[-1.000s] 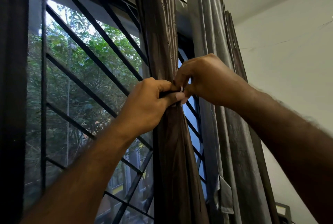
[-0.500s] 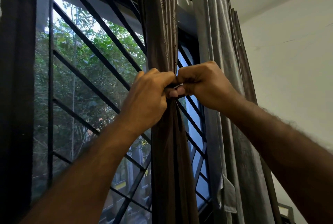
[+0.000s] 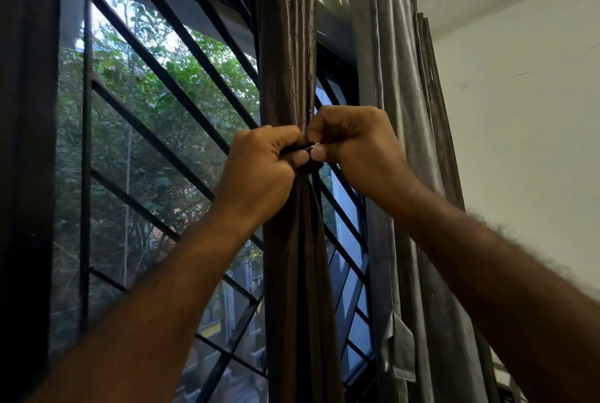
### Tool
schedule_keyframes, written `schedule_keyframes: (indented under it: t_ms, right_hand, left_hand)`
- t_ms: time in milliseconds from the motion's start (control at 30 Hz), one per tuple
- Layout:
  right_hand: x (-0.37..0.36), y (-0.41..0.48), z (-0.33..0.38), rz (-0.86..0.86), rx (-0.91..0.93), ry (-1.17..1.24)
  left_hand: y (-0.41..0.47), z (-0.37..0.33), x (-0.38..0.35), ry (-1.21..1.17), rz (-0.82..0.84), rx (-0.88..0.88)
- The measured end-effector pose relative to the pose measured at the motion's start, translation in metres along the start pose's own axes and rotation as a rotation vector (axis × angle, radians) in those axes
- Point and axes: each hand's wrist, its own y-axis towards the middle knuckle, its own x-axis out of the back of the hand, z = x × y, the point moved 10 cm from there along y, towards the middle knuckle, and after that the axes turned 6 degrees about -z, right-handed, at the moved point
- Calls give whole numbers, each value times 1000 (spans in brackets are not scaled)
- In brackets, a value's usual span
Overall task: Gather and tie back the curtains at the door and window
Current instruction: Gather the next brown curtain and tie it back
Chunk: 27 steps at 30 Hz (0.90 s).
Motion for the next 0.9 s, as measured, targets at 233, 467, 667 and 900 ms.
schedule_keyframes:
  t_ms: [233, 467, 667, 900]
  right_hand:
    - [-4, 3, -15, 53, -115, 76]
    - [-11, -4, -23, 191, -140, 194]
    - [-12, -6, -25, 121, -128, 183]
    - [-19, -9, -35, 125, -221, 406]
  left_hand:
    - [3, 9, -3, -4, 38, 50]
    - [2, 13, 3, 6, -26, 52]
    - [5, 15, 9, 58, -87, 62]
    - [8, 13, 2, 64, 6, 64]
